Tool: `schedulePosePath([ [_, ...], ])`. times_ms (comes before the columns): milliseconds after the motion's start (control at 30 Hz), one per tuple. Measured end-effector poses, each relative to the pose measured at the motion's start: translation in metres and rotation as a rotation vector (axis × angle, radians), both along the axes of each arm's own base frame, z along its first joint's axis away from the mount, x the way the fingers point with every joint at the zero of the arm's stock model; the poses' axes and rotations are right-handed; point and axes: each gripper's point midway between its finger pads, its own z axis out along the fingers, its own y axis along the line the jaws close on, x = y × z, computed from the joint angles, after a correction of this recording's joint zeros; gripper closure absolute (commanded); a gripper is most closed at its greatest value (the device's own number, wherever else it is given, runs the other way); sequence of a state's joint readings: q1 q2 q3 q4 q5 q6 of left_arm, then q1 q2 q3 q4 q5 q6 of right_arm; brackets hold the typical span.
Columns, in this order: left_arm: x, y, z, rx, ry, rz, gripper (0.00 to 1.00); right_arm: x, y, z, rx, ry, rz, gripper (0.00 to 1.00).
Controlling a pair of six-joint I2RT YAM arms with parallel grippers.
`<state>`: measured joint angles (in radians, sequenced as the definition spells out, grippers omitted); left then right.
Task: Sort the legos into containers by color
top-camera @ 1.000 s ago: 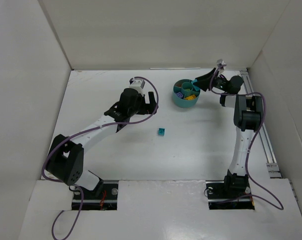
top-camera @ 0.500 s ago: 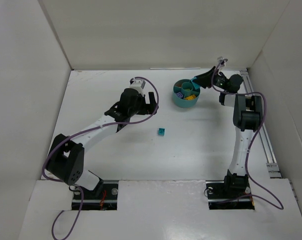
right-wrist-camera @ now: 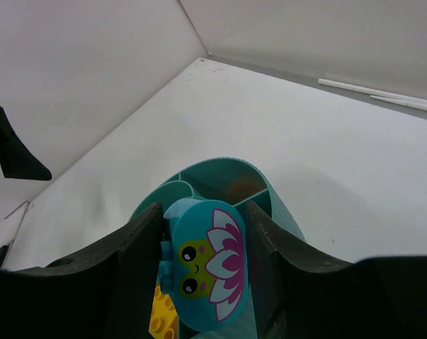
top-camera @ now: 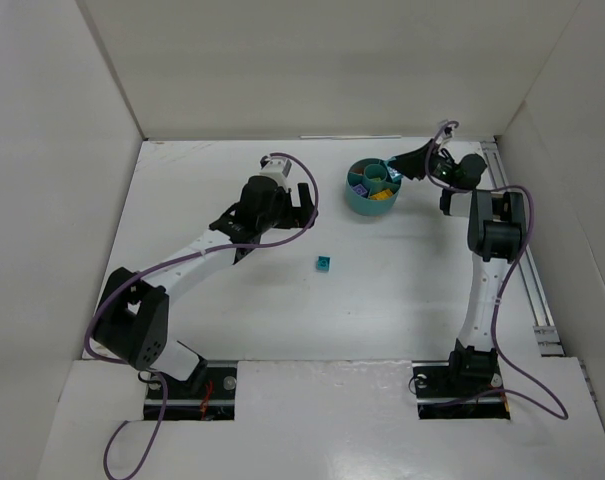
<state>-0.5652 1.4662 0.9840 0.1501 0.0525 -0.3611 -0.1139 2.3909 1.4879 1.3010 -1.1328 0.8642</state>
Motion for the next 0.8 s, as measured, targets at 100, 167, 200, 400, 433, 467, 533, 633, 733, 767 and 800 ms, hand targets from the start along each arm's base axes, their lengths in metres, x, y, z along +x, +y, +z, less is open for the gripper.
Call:
schedulePosePath([
  [100,0.000,0.000,0.000,0.000,-0.001,0.000,0.10,0.001,-0.003,-0.003,0.003,0.006,-0.011,0.46],
  [167,0.001,-0.001,0.001,-0.001,-0.002,0.000,0.10,0.002,-0.005,-0.003,0.005,0.007,-0.019,0.43],
  [200,0.002,-0.001,0.002,-0.002,-0.004,0.000,0.10,0.002,-0.006,-0.004,0.006,0.010,-0.020,0.40],
  [400,0.003,-0.002,0.001,-0.001,-0.003,0.000,0.10,-0.002,-0.005,-0.012,0.005,0.030,-0.021,0.13],
  [433,0.003,-0.002,0.001,-0.001,-0.003,0.000,0.10,-0.002,-0.005,-0.013,0.007,0.036,-0.021,0.01],
  [467,0.003,-0.002,0.001,-0.002,-0.003,0.000,0.10,-0.003,-0.005,-0.015,0.006,0.038,-0.021,0.00],
  [533,0.003,-0.002,0.001,-0.002,-0.003,0.000,0.10,-0.004,-0.005,-0.018,0.004,0.043,-0.023,0.00],
  [633,0.003,-0.002,0.001,-0.002,-0.003,0.000,0.10,-0.007,-0.005,-0.025,0.003,0.061,-0.023,0.00],
  [733,0.003,-0.002,0.001,-0.003,-0.003,-0.003,0.10,-0.008,-0.005,-0.026,0.002,0.063,-0.024,0.00],
  [767,0.003,-0.003,0.002,-0.003,-0.002,-0.003,0.10,-0.008,-0.005,-0.024,0.001,0.059,-0.025,0.00],
  [800,0.003,-0.003,0.002,-0.003,-0.002,-0.004,0.10,-0.009,-0.005,-0.022,0.000,0.055,-0.026,0.00],
])
